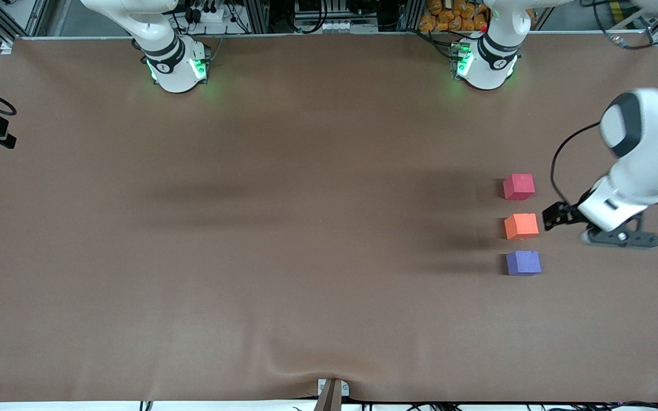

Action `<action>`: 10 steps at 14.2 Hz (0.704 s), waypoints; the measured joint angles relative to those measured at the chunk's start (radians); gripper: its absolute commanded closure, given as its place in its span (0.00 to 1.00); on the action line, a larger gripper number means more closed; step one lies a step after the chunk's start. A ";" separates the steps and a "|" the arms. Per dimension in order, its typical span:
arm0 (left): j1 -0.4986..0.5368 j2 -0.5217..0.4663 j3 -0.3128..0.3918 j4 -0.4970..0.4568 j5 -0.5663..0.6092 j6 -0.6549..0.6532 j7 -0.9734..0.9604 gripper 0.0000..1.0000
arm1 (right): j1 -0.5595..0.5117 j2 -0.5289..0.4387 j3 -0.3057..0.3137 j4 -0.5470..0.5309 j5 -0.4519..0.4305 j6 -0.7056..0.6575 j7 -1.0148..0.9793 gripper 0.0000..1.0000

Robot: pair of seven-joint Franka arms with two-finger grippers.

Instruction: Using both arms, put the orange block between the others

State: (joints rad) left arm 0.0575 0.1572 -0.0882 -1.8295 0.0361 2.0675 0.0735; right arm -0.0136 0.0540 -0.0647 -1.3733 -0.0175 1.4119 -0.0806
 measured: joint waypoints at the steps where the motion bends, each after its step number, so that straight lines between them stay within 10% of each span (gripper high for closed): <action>1: 0.000 -0.017 -0.009 0.056 -0.013 -0.102 -0.007 0.00 | 0.000 0.000 0.001 0.000 0.000 0.000 0.000 0.00; 10: 0.003 -0.076 -0.035 0.344 -0.034 -0.486 -0.080 0.00 | 0.005 0.000 0.002 -0.002 0.000 0.000 -0.001 0.00</action>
State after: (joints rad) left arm 0.0609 0.0807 -0.1228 -1.4851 0.0021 1.5815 -0.0061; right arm -0.0081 0.0540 -0.0622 -1.3748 -0.0175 1.4119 -0.0818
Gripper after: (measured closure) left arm 0.000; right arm 0.000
